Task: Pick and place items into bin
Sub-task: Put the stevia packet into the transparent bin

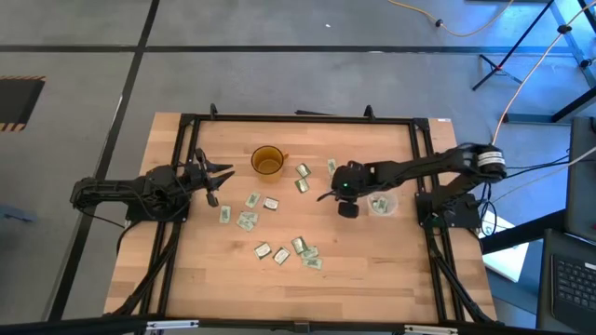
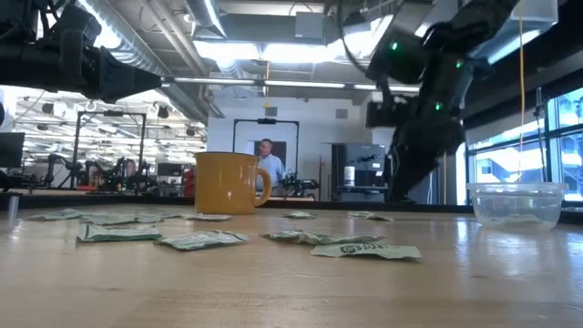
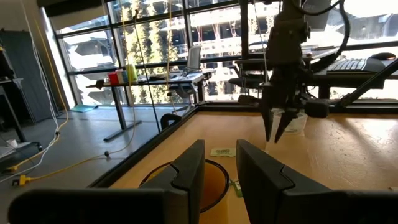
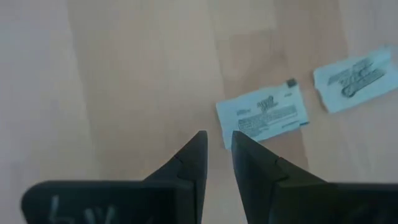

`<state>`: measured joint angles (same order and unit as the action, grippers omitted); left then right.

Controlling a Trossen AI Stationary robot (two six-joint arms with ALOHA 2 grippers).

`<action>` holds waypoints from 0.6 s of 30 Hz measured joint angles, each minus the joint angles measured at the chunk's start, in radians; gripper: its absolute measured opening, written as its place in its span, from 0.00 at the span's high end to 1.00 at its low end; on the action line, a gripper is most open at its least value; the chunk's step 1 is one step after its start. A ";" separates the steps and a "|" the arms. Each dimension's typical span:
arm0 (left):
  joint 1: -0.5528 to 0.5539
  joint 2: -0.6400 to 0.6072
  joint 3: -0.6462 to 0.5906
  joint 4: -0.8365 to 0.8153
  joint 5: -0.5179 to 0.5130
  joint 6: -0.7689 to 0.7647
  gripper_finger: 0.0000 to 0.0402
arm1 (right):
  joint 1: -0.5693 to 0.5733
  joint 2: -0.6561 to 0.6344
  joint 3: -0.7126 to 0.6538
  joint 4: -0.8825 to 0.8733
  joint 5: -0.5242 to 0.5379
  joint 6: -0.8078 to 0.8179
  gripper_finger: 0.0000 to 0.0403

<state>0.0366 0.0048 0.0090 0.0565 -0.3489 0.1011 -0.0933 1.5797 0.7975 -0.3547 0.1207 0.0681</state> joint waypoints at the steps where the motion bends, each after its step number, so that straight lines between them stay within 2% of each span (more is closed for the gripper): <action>1: 0.000 0.000 0.000 0.000 0.000 0.000 0.79 | -0.004 0.012 0.000 0.001 0.000 0.002 0.81; 11: 0.000 0.000 0.000 0.000 0.000 0.000 0.79 | -0.054 0.066 -0.001 0.052 -0.002 -0.001 0.81; 18: 0.000 0.000 0.000 0.000 0.001 0.000 0.79 | -0.091 0.113 0.003 0.060 -0.088 0.001 0.84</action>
<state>0.0365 0.0048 0.0090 0.0563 -0.3477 0.1009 -0.1843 1.6929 0.8009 -0.2944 0.0327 0.0692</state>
